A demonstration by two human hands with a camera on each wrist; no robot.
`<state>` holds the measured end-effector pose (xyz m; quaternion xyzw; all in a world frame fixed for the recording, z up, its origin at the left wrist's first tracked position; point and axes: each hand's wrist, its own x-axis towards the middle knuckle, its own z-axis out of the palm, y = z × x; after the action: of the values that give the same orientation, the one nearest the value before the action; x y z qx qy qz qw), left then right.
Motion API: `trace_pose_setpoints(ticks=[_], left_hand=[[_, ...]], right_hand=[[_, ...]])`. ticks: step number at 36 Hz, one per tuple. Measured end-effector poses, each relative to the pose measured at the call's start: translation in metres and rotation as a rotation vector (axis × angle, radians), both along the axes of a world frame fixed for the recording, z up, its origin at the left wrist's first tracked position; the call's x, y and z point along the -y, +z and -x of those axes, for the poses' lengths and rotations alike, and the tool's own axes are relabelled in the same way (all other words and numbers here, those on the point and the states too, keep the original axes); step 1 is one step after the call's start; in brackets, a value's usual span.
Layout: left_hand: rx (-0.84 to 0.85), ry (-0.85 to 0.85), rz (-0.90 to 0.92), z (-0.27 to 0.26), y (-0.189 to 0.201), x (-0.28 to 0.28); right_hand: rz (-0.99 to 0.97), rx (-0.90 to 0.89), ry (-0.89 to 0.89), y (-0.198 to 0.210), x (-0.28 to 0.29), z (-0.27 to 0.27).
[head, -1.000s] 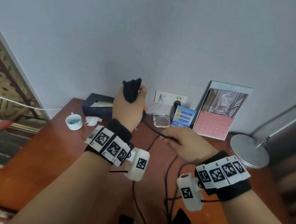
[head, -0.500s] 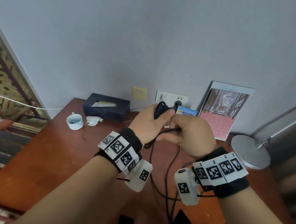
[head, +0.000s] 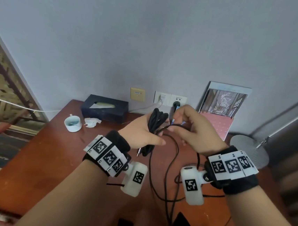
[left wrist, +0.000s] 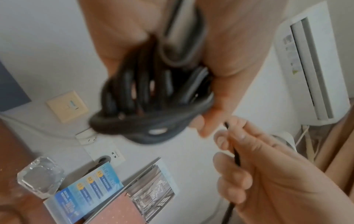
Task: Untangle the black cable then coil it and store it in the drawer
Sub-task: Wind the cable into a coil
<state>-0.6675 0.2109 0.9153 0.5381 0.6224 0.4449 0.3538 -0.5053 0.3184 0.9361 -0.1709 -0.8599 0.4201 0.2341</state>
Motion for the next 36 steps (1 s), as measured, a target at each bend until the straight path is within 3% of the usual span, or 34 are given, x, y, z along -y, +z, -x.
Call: trace_pose_setpoints(ticks=[3, 6, 12, 19, 25, 31, 36], left_hand=[[0.164, 0.161, -0.024, 0.000, -0.003, 0.001], [0.219, 0.248, -0.062, -0.001, -0.004, 0.001], [0.376, 0.151, -0.007, -0.021, 0.001, -0.001], [0.548, 0.303, -0.053, -0.028, 0.002, -0.006], [0.801, 0.400, -0.152, -0.020, 0.008, -0.006], [0.764, 0.305, -0.066, -0.022, 0.008, -0.007], [0.801, 0.278, -0.026, -0.026, 0.006, -0.006]], right_hand=[[0.029, -0.031, -0.078, -0.005, -0.004, -0.003], [-0.019, -0.129, -0.200, -0.012, -0.007, -0.002], [-0.264, -0.195, -0.254, -0.011, 0.008, 0.014], [-0.429, -0.190, -0.234, -0.014, 0.014, 0.019], [-0.302, -0.091, -0.268, -0.024, 0.009, 0.014], [-0.350, -0.098, -0.310, -0.026, 0.014, 0.017], [-0.376, 0.035, -0.212, -0.020, 0.020, 0.022]])
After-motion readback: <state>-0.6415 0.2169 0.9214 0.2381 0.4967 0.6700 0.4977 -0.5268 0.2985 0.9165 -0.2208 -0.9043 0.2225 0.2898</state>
